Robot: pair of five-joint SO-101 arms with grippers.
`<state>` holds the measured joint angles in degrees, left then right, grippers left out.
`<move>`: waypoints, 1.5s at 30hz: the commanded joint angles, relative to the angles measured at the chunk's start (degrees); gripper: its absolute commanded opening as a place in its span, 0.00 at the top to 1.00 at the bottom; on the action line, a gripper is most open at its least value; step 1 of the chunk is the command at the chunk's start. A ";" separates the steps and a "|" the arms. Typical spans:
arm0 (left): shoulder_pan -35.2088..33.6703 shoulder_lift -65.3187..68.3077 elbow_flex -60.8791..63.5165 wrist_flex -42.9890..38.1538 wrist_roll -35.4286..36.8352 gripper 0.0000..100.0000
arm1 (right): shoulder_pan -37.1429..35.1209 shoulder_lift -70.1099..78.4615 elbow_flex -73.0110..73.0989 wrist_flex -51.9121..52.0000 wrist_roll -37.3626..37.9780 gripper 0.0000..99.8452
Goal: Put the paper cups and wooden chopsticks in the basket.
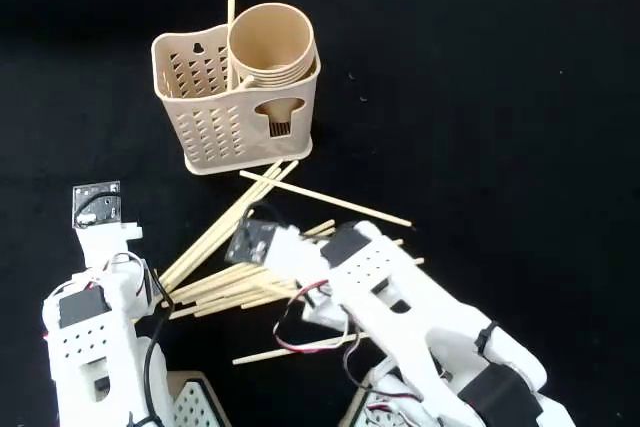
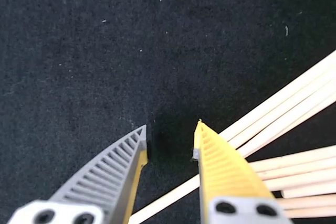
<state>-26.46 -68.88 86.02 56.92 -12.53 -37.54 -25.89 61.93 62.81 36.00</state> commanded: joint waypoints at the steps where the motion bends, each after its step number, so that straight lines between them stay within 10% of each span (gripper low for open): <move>1: 0.66 -0.44 -0.22 -0.88 0.09 0.84 | -3.60 -4.26 -0.66 2.73 0.53 0.98; 10: 0.66 -0.44 -0.22 -0.88 0.09 0.84 | -5.36 -15.78 6.55 3.16 0.79 0.75; 29: 0.75 -0.44 -0.22 -1.05 0.00 0.84 | -19.60 -16.04 9.71 4.84 5.36 0.73; 45: 0.75 -0.44 -0.22 -1.05 0.00 0.84 | -8.26 0.92 7.78 -3.43 5.36 0.87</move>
<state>-26.37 -68.88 86.02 56.75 -12.53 -47.74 -28.44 69.58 59.82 41.89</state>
